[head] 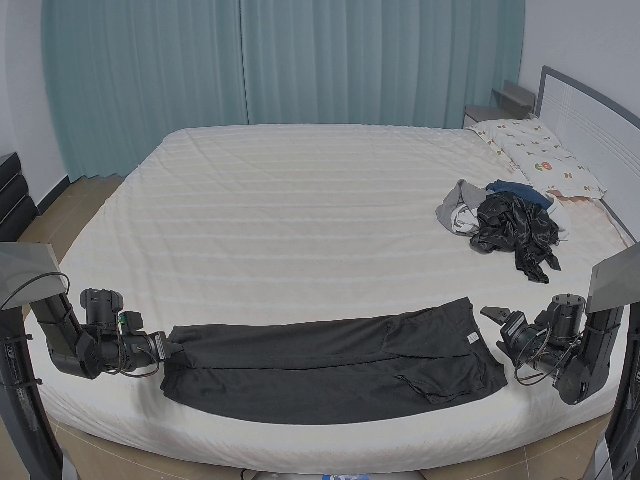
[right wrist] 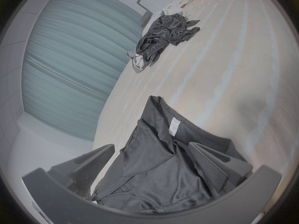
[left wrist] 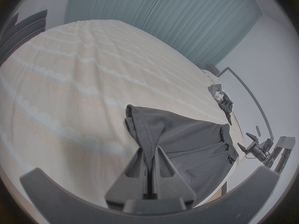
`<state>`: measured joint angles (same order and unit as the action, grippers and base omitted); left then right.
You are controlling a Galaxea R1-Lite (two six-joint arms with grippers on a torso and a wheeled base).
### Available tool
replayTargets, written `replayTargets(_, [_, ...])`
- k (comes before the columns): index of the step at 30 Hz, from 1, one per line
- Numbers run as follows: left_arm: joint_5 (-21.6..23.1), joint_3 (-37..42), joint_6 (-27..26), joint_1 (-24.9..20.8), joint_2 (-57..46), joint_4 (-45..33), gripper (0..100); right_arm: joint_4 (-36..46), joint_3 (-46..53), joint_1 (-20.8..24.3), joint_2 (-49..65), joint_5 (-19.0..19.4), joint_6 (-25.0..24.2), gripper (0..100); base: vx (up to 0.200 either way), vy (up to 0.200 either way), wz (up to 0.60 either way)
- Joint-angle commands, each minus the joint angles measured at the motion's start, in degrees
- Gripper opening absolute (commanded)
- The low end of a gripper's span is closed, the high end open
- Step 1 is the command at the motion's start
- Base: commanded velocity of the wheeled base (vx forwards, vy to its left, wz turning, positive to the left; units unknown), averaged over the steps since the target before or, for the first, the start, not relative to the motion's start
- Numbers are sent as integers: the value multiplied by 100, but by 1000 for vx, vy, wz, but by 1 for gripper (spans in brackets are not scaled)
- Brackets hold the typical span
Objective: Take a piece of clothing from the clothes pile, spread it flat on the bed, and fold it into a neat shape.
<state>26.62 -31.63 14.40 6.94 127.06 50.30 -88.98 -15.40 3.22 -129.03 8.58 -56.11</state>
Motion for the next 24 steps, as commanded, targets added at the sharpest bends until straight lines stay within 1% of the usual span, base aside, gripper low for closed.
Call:
replayTargets(1, [1,26,10,-8,-15,6,0,-49,-25,-67,35,3,4,100,-200,0,0])
replayTargets(4, [-8,8,37,-26,-32,6,0,-49,-51,-85,27,3,4,100,0,0,0])
replayTargets(8, [-78,-159,476,-114,-41,15,0,-49,-69,-111,9,47,4,100,0,0,0])
replayTargets(11, [-166,-370,995,-219,-41,15,0,-49,-69,-120,9,82,-5,100,0,0,0])
replayTargets(12, [-166,-379,1012,-228,-41,15,0,-49,-69,-111,9,82,-5,100,0,0,0])
replayTargets(14, [-298,-475,1276,-325,-59,15,0,-49,-69,-120,18,82,-5,100,0,0,0])
replayTargets(19, [-360,-484,1364,-456,-120,15,0,-49,-78,-164,35,82,-5,100,0,0,0])
replayTargets(24, [-368,-484,1716,-606,-314,-20,0,-49,-139,-216,27,91,-5,100,0,-200,0])
